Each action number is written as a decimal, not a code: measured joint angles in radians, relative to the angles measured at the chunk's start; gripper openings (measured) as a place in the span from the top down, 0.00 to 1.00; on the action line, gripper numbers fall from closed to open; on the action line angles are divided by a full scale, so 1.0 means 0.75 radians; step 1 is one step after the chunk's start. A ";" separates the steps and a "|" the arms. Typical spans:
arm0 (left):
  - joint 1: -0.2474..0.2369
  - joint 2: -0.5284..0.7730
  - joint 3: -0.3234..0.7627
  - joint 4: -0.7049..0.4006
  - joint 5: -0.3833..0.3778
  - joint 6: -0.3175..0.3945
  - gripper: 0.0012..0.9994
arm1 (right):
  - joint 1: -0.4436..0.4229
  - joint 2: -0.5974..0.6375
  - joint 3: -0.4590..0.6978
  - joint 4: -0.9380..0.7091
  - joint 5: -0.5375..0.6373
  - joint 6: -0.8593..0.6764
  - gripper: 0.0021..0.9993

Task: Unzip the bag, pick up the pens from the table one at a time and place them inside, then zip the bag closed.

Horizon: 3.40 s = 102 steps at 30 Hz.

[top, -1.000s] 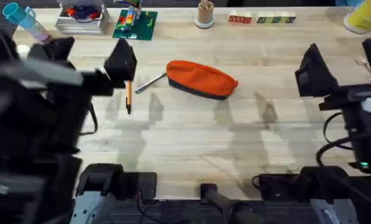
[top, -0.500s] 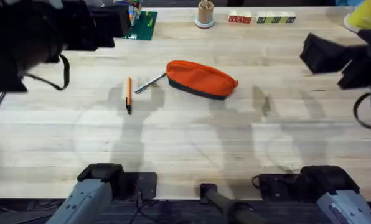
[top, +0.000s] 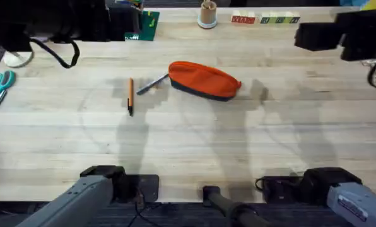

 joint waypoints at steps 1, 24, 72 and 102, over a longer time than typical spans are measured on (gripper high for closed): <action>0.000 0.004 0.000 -0.002 0.000 0.000 0.01 | 0.009 0.023 0.002 0.001 0.000 0.000 0.00; 0.000 0.072 0.005 0.029 0.092 0.292 0.01 | 0.030 0.107 0.002 0.008 -0.004 0.000 0.00; 0.230 0.849 0.492 -0.340 1.361 1.640 0.01 | 0.030 0.107 0.002 0.008 -0.004 0.000 0.00; 0.033 1.068 0.494 -0.407 1.106 1.976 0.01 | 0.030 0.107 0.002 -0.011 -0.004 0.000 0.00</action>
